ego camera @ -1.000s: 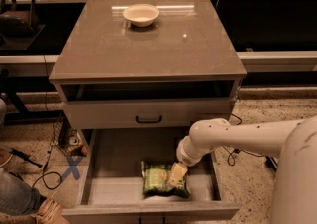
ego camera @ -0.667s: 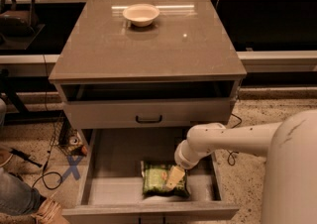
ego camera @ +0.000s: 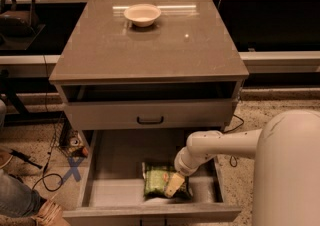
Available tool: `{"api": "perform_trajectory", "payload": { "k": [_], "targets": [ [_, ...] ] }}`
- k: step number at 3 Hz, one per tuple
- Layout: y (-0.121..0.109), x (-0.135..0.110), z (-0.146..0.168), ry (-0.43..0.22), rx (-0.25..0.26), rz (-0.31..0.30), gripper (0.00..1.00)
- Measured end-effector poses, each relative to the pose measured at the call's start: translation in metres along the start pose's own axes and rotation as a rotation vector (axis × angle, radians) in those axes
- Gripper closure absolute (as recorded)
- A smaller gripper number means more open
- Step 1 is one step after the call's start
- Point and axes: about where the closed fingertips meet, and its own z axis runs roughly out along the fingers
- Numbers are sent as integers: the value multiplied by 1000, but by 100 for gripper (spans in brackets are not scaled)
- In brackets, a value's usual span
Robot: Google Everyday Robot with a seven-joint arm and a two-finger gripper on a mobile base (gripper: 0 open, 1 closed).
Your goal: Pick green jalapeno chip bag from middle drawer and place on counter
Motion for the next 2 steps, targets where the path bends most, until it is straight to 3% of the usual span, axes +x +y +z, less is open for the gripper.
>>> {"api": "perform_trajectory", "payload": {
  "k": [1, 2],
  "targets": [
    [2, 2, 14, -1, -24, 9, 0],
    [4, 2, 22, -5, -38, 15, 14]
  ]
}}
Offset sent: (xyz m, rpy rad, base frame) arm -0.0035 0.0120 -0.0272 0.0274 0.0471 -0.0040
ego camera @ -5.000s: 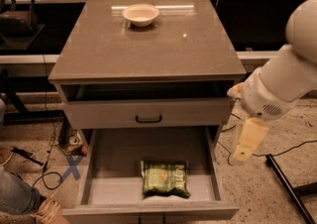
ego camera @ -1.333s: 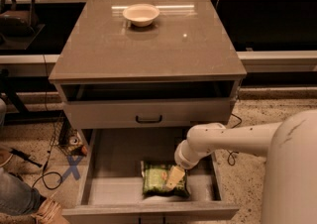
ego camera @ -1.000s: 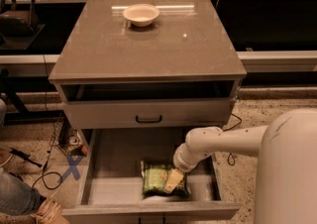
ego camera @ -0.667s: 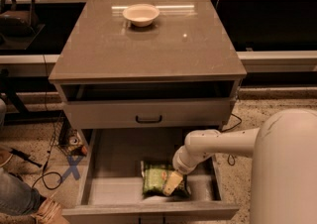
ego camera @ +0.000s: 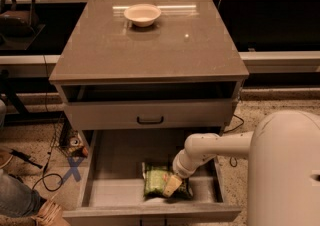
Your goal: Pick green jalapeno chip bag from middle drawer and place on counter
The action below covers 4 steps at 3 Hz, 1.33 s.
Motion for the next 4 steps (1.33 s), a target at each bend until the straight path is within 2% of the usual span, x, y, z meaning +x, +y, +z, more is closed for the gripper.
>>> {"api": "perform_trajectory", "payload": {
  "k": [1, 2, 3, 4],
  "targets": [
    [2, 2, 5, -6, -9, 8, 38],
    [3, 3, -8, -50, 9, 17, 61],
    [8, -5, -53, -150, 66, -2, 84],
    [24, -24, -128, -265, 151, -95, 100]
  ]
}}
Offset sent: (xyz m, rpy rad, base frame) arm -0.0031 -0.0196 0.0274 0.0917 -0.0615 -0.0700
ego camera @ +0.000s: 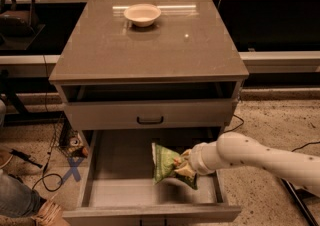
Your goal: Pick green jalapeno chip bag from middle drawer and place on counter
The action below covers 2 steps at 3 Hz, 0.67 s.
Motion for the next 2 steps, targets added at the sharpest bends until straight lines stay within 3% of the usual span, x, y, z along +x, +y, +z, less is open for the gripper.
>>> {"api": "perform_trajectory", "payload": {
  "k": [1, 2],
  "targets": [
    [0, -43, -80, -104, 75, -108, 100],
    [-13, -48, -158, -188, 145, -144, 100]
  ]
}}
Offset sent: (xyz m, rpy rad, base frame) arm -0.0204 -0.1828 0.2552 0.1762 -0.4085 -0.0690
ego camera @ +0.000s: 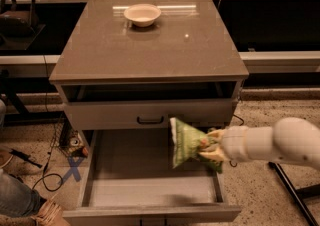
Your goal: Pick green jalapeno chip bag from middle drawer and place on counter
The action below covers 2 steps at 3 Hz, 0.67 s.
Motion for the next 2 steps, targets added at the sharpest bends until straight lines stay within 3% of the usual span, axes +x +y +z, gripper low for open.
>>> {"api": "perform_trajectory", "payload": {
  "k": [1, 2],
  "targets": [
    [-6, 20, -39, 5, 49, 9, 100],
    [-5, 20, -38, 6, 49, 13, 100]
  ]
}}
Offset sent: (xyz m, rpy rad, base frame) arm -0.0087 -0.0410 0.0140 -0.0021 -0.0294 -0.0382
